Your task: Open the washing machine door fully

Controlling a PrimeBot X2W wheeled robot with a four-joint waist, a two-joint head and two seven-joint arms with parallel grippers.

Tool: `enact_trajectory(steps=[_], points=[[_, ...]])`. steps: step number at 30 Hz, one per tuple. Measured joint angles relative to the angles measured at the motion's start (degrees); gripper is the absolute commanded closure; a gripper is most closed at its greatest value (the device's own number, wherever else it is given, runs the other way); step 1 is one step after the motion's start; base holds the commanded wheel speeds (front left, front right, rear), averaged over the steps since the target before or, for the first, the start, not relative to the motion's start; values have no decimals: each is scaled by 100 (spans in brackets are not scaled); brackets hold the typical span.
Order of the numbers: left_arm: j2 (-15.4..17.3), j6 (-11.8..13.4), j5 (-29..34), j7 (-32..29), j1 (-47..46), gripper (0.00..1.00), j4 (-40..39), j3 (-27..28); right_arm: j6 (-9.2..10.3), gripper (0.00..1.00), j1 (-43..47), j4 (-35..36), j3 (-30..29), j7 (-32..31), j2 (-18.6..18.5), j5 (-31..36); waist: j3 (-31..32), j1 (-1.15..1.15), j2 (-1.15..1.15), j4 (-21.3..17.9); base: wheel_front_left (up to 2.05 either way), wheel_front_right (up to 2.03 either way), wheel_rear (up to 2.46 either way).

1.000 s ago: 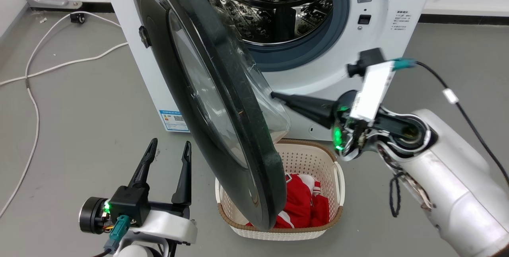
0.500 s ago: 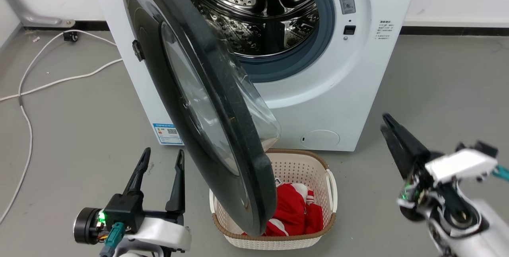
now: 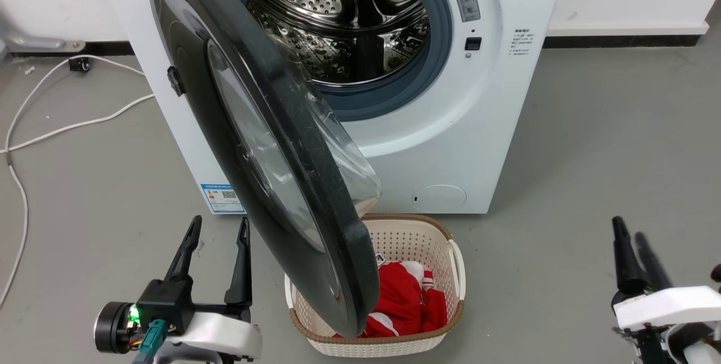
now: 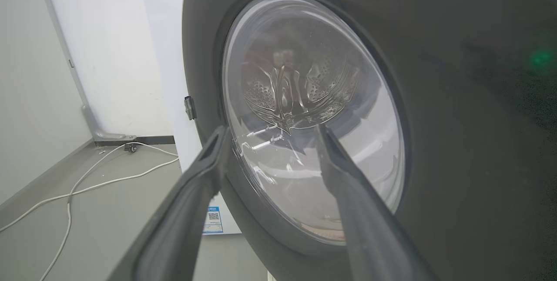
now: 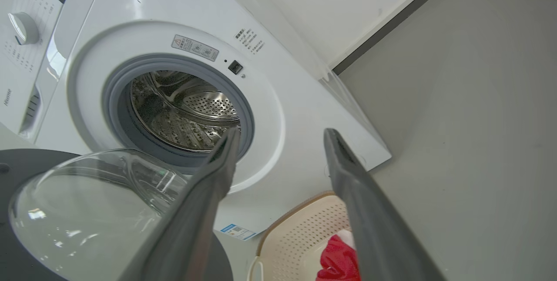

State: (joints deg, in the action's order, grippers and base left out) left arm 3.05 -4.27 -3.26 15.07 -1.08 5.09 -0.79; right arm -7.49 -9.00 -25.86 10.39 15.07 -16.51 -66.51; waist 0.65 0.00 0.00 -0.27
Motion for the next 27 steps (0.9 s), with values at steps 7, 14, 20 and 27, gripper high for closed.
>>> enact_trajectory(steps=[7,14,20,27], points=[[3,-1,25,0,9,0,9,34,-2,0,664,1640,-1935,-2,1209,4933,-4,0,0,-28,0,0,0],[14,-21,54,0,5,0,26,44,-2,0,1240,3105,-1905,2,1347,6841,-31,0,0,9,0,0,0],[34,-24,62,0,-3,0,20,62,-2,0,1696,3118,-1639,1,1354,6879,-26,1,0,13,0,0,0],[37,-26,94,0,-4,0,13,63,-2,0,1727,2895,-1595,1,1354,6698,-12,0,0,4,0,0,0]])
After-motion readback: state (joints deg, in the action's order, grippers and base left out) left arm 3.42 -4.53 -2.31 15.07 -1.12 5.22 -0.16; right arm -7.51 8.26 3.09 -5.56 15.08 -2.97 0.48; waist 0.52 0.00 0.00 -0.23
